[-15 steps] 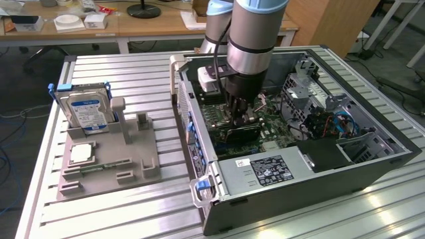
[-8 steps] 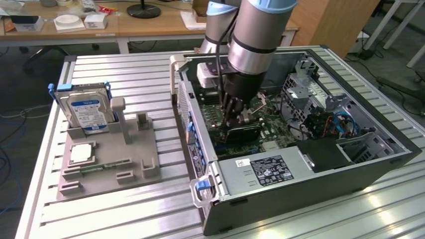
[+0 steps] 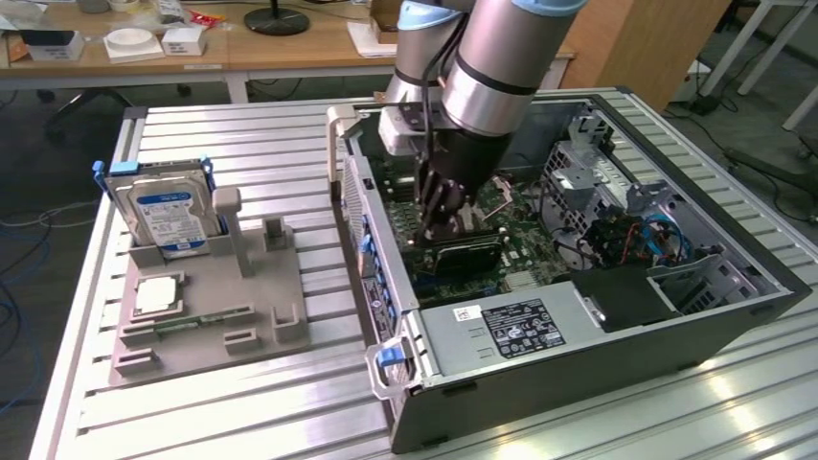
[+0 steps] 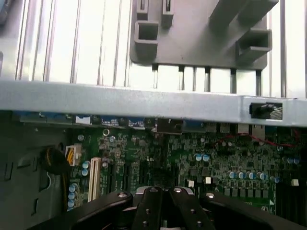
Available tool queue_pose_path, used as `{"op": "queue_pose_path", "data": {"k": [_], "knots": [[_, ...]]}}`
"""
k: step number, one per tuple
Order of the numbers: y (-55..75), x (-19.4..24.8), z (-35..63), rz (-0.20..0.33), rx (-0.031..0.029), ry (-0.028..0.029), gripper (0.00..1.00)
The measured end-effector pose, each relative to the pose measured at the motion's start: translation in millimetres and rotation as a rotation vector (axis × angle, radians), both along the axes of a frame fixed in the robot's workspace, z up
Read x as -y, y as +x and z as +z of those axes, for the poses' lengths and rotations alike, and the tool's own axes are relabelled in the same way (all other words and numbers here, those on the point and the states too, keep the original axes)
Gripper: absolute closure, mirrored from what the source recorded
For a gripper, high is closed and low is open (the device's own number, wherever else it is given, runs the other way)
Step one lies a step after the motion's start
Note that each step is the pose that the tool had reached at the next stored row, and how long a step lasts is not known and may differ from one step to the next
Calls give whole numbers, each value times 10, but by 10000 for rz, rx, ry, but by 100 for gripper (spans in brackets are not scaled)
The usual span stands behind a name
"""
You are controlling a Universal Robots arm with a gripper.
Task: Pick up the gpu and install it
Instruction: 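Press down on the gpu until it lock into place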
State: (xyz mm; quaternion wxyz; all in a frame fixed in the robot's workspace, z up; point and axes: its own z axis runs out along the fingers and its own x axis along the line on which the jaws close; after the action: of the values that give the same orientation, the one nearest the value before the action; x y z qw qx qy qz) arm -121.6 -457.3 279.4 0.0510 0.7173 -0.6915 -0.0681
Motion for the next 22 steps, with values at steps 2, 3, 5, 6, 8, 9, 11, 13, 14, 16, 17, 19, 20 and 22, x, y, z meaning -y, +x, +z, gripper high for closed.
{"op": "queue_pose_path", "data": {"k": [2, 3, 5, 6, 8, 9, 11, 13, 14, 16, 17, 19, 20, 22], "knots": [[1, -21, 0, 1, -253, -20, 90], [2, -33, 1, 1, -381, -25, 90], [4, -63, 1, 0, -613, -27, 90], [4, -82, 1, -1, -697, -27, 90], [5, -118, 0, 0, -847, -26, 90], [5, -133, 1, 2, -922, -27, 90], [4, -169, 0, 0, -1087, -26, 90], [5, -208, 0, 2, -1272, -26, 90], [5, -215, 1, 2, -1358, -27, 90], [4, -216, 1, 4, -1484, -25, 90], [4, -216, 2, 5, -1498, -28, 90], [4, -216, 2, 6, -1499, -28, 90], [1, -216, 1, 5, -1498, -26, 90], [-7, -212, -1, 6, -1509, -24, 90]]}}
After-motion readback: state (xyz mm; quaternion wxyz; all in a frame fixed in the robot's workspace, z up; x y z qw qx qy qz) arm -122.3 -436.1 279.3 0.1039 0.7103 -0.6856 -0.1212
